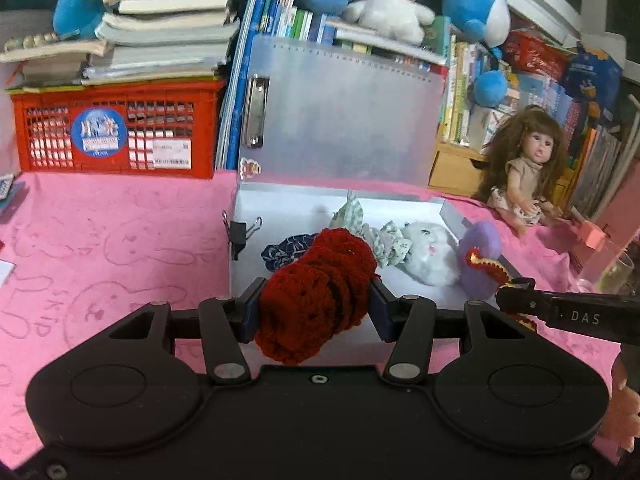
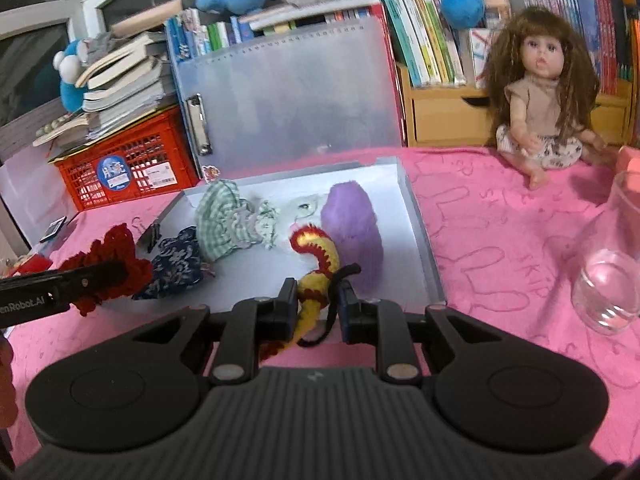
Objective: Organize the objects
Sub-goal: 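Lift and carry the red roll and snake over the white box, then lower the roll and snake into the box and open both grippers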
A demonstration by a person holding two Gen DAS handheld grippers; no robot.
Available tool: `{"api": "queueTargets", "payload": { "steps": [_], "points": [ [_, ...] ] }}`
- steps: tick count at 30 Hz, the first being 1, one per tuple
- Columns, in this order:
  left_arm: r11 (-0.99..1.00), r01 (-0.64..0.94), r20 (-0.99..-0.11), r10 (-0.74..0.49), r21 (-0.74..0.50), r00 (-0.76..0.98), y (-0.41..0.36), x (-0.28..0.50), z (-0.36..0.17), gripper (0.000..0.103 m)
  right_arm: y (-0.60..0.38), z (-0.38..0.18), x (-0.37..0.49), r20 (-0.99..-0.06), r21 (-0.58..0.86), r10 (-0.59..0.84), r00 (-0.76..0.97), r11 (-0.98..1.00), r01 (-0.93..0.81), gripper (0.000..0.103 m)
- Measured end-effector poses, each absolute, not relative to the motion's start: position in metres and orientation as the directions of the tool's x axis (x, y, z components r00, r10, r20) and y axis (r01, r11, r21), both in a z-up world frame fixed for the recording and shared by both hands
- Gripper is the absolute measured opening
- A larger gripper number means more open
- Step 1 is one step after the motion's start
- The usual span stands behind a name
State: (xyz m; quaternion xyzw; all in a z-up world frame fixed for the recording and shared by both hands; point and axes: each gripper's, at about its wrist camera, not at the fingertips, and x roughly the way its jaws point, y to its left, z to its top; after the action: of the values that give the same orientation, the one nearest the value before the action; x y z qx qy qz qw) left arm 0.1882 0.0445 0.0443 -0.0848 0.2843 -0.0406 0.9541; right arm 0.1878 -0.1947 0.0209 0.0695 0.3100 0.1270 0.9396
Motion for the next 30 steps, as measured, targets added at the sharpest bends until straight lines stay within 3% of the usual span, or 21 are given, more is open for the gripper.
{"api": "queueTargets", "payload": {
  "steps": [9, 30],
  "points": [
    [0.980, 0.007, -0.580, -0.124, -0.200, 0.805, 0.039, 0.227, 0.023, 0.050, -0.194, 0.017, 0.213, -0.581, 0.218, 0.295, 0.759, 0.954, -0.204, 0.023],
    [0.990, -0.040, -0.580, -0.048, -0.138, 0.813, 0.033, 0.265, 0.011, 0.049, -0.188, 0.013, 0.259, -0.615, 0.166, 0.233, 0.753, 0.972, -0.165, 0.022]
  ]
}}
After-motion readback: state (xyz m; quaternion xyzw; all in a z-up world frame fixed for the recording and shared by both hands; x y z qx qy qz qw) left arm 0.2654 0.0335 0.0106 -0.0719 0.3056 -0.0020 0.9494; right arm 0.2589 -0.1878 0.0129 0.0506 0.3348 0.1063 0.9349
